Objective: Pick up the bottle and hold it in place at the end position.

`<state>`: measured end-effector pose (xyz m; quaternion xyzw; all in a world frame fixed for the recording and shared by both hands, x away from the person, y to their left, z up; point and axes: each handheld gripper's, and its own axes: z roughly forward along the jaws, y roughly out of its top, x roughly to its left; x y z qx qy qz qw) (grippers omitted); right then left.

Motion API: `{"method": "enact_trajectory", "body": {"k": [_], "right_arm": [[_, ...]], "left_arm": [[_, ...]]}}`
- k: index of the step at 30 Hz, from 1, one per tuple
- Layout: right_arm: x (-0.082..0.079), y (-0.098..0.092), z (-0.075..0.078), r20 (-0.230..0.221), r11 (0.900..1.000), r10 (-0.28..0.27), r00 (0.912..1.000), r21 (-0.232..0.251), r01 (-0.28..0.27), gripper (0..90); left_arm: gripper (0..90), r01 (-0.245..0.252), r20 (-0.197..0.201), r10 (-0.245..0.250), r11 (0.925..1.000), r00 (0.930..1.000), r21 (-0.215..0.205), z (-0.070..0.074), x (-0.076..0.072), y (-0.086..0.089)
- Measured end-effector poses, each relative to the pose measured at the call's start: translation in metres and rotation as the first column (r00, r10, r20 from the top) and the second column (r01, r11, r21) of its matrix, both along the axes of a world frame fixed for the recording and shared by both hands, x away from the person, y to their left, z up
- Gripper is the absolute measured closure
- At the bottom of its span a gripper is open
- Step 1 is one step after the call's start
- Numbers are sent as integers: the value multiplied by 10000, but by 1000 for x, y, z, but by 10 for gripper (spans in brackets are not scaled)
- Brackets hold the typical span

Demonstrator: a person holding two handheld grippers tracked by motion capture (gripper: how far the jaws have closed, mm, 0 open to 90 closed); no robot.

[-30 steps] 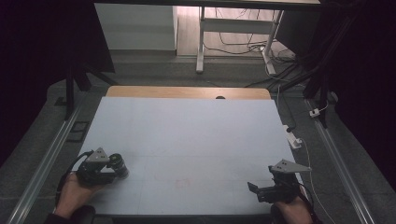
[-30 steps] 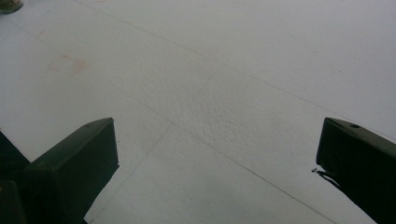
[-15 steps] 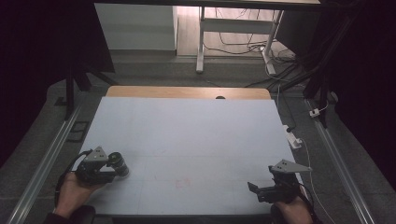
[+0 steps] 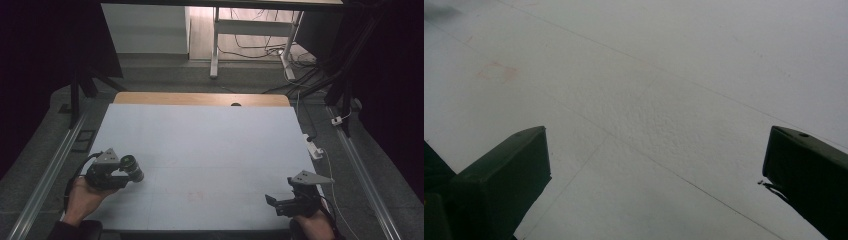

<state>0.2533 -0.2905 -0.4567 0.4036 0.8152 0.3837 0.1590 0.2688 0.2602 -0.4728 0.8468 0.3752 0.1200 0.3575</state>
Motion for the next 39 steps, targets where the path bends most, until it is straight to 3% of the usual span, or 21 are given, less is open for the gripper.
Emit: {"method": "enact_trajectory", "body": {"k": [13,18,25,39], "right_arm": [[1,-1,0,-51,10000,-41,10000,74,41,0],[1,-1,0,-60,10000,-36,10000,66,36,0],[1,-1,0,-68,10000,-21,10000,77,21,0],[2,0,0,-94,10000,-29,10000,44,30,0]], "left_arm": [[539,938,-14,-938,9954,9956,213,21,37,-42],[539,1077,-15,-1077,9938,9942,283,25,49,-54],[539,1600,-29,-1600,9870,9871,149,28,70,-75],[539,2129,-25,-2129,9766,9771,293,29,104,-114]]}}
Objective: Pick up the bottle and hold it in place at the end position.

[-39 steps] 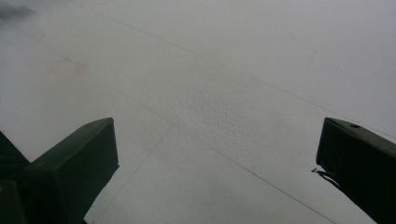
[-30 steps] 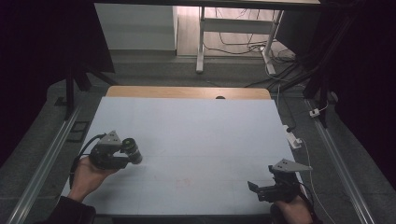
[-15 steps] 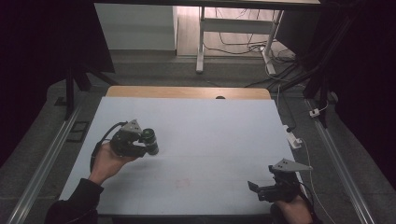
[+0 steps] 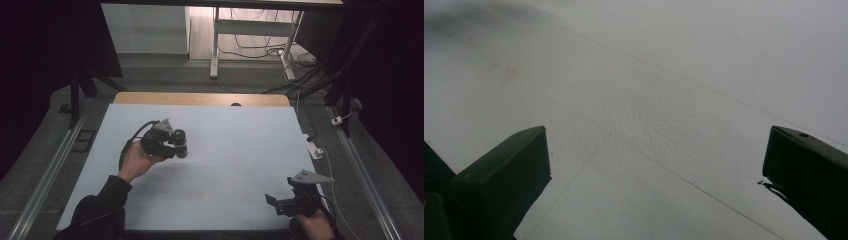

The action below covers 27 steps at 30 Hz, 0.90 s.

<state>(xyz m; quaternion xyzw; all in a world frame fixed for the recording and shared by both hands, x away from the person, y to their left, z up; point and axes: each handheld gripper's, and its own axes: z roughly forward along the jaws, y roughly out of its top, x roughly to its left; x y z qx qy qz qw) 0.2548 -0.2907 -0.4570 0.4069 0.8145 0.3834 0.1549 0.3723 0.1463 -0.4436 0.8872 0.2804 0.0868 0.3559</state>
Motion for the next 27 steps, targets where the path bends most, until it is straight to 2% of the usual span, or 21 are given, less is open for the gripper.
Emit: {"method": "enact_trajectory", "body": {"k": [3,11,15,23,27], "right_arm": [[0,0,0,-5,10000,8,10000,33,-8,0],[0,-1,0,17,10000,22,10000,43,-22,0],[0,-1,0,27,10000,24,10000,21,-24,0],[-1,-1,0,30,10000,35,10000,-29,-35,0],[-1,-1,0,54,10000,47,10000,-42,-47,0]], "left_arm": [[539,147,-37,-146,9997,9999,178,-3,9,-14],[539,309,-63,-308,9991,9995,285,-10,22,-33],[539,329,-56,-328,9989,9994,322,-14,27,-39],[539,401,-24,-400,9991,9992,127,-23,34,-51],[538,423,26,-424,9989,9991,217,-29,37,-56]]}}
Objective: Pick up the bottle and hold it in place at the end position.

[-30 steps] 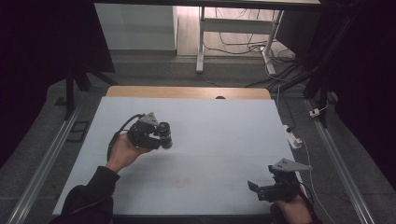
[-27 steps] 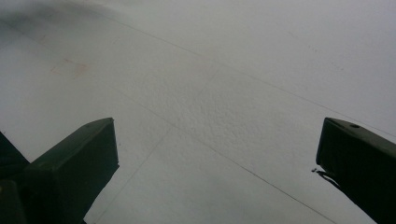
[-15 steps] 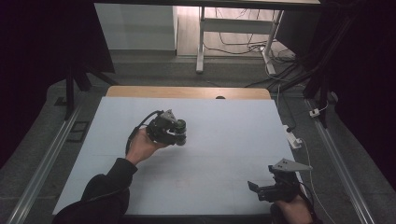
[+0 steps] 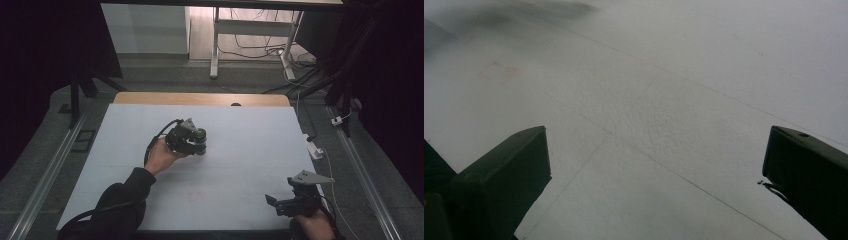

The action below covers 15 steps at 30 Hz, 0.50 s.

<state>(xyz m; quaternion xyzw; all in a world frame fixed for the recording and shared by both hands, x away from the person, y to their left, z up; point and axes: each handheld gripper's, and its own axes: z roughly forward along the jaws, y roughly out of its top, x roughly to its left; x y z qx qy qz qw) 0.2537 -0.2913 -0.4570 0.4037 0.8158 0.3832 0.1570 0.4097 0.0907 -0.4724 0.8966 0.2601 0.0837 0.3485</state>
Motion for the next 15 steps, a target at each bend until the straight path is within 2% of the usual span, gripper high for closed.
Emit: {"method": "enact_trajectory", "body": {"k": [11,14,15], "right_arm": [[-1,0,0,40,10000,0,10000,17,0,0],[-1,0,0,47,10000,7,10000,-6,-7,0],[-1,0,0,47,10000,7,10000,-6,-7,0]], "left_arm": [[539,49,13,-50,9999,10000,157,-18,2,-7],[538,150,5,-151,9990,9999,423,-22,1,-10],[538,164,52,-166,9994,9998,289,-23,1,-9]]}}
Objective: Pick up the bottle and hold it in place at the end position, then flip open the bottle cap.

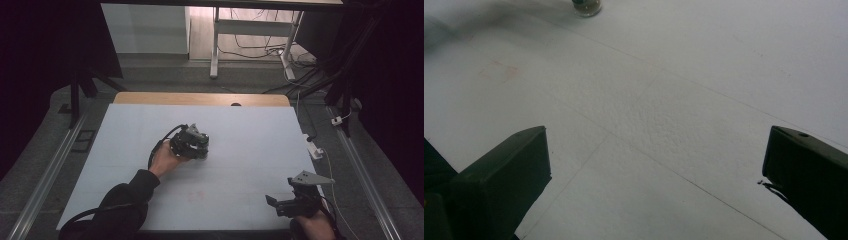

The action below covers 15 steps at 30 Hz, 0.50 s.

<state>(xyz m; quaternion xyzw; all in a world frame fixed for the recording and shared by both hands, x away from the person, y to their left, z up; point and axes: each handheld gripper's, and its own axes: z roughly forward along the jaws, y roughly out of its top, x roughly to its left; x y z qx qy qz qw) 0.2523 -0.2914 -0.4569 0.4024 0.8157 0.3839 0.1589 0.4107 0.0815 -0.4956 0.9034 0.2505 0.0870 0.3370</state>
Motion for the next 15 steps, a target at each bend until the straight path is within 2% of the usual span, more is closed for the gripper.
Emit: {"method": "enact_trajectory", "body": {"k": [4,15], "right_arm": [[0,0,0,-8,10000,-9,10000,30,9,0],[-1,-1,1,20,9999,-61,10000,80,61,0]], "left_arm": [[538,-20,-114,17,9998,9999,-219,-2,1,3],[539,-70,-137,66,9994,9999,-331,-3,1,4]]}}
